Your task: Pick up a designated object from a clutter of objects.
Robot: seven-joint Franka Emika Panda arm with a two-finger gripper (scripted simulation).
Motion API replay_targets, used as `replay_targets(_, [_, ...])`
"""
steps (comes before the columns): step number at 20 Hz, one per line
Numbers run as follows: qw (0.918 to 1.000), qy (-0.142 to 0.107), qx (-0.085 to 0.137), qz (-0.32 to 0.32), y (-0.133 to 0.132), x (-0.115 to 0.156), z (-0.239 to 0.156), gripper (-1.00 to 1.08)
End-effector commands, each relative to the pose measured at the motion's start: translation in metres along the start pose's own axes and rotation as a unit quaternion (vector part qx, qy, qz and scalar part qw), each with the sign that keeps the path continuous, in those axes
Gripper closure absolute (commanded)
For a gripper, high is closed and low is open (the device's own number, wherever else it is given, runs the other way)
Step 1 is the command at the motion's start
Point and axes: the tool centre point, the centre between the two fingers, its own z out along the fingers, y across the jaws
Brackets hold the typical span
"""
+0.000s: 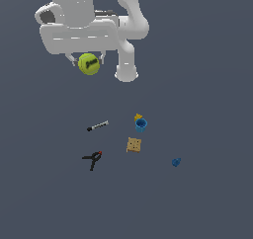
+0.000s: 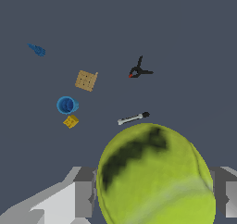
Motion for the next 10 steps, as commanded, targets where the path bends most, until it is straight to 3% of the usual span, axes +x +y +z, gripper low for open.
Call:
replay_targets(1, [1.0000,0.000,0.000,0.000,0.000,-0.002,-0.013,1.08])
replay_targets(10, [1.0000,0.000,0.000,0.000,0.001,-0.003,-0.031,1.08])
